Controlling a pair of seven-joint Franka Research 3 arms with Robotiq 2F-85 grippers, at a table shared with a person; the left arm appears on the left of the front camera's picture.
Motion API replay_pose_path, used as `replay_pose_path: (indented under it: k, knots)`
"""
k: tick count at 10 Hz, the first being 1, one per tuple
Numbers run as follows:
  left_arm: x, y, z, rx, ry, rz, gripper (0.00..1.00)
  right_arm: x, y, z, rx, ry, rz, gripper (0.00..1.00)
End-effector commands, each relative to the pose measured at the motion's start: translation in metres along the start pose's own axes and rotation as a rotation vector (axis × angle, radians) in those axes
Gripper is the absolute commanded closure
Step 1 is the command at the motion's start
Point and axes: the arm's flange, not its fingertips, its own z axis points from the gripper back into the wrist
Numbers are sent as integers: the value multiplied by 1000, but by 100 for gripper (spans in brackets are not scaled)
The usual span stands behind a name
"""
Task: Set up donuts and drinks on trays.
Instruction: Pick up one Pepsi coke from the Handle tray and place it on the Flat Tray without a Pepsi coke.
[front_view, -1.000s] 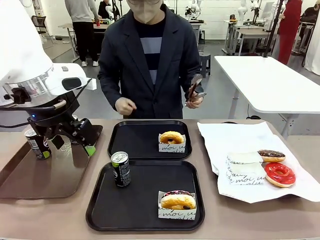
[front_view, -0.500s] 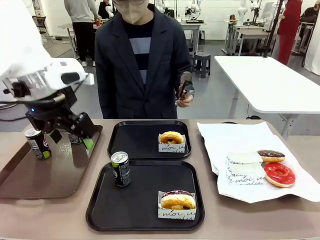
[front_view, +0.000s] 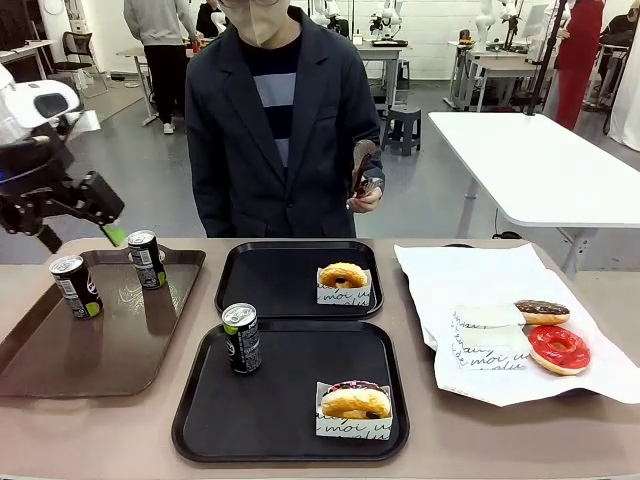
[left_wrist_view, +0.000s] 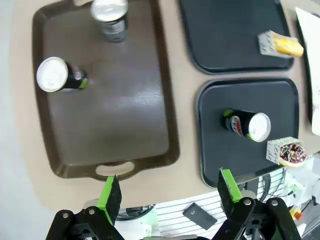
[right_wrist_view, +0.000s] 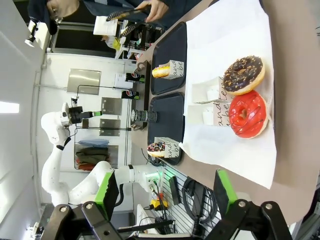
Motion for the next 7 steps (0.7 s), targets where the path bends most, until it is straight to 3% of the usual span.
replay_pose_path:
  k: [1,4,7]
  knots:
    - [7,22,-5,67,-10,17,0,2,0,-1,26,-14,17,0]
    - [15,60,8,173,-15,90,0,2,0,-1,26,-14,17,0]
    - [10,55,3,139,-15,65,0,2,0,-1,26,-14,17,0]
